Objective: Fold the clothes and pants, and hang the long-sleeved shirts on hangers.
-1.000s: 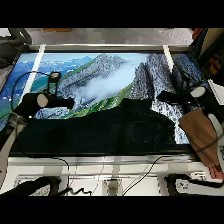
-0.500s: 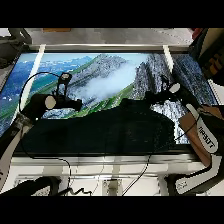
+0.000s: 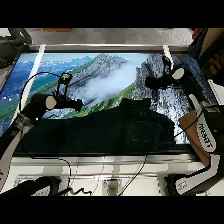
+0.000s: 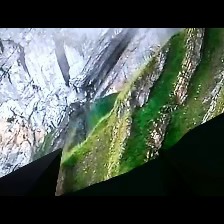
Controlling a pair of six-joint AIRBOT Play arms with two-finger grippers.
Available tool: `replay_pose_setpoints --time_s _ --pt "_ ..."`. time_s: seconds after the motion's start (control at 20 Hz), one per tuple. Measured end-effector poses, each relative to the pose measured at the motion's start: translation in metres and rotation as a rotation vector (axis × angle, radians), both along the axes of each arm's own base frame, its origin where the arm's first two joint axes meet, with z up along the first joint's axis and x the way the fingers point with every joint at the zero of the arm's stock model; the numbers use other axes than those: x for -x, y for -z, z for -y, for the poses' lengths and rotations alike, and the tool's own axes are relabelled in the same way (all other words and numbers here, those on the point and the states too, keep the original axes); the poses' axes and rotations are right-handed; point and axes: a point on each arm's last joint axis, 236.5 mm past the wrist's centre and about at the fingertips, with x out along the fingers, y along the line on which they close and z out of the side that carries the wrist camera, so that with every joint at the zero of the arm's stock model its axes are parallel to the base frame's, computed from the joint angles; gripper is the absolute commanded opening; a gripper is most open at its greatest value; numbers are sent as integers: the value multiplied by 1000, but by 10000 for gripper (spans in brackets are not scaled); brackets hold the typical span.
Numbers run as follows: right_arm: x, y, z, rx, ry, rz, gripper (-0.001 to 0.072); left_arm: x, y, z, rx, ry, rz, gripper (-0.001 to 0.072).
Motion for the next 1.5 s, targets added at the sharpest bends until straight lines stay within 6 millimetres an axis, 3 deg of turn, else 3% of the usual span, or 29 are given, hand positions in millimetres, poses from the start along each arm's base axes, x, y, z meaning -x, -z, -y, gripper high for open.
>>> replay_pose_setpoints --time_s 0.15,0.3,0.45,0.65,0.7,0.8,0.85,1.0,1.1,1.2,1.35,1.5 --pt "19 15 32 46 33 -123 478 0 0 0 0 0 0 702" --pt "49 41 50 31 44 -289 498 0 0 0 0 0 0 702" --pt "65 59 43 -40 16 -376 497 0 0 0 0 0 0 702" --pt "68 79 24 -114 -14 -419 489 0 0 0 0 0 0 702" --pt "66 82 21 -124 -17 -417 416 0 0 0 0 0 0 702" --pt "62 89 15 -121 -34 -405 138 0 0 0 0 0 -1 702" --pt "59 90 12 -120 -43 -387 38 0 0 0 0 0 -1 702" --pt "49 86 -2 -119 -70 -342 36 0 0 0 0 0 -1 702" --pt "37 72 -13 -121 -93 -292 36 0 0 0 0 0 -1 703" --pt "19 40 -29 -133 -125 -206 36 -1 0 0 1 -1 3 702" --pt "-8 -31 -59 -148 -185 -32 36 -1 -3 0 3 -1 12 702" --pt "-20 -110 -91 -157 -235 166 36 -2 -12 0 8 -2 34 702"
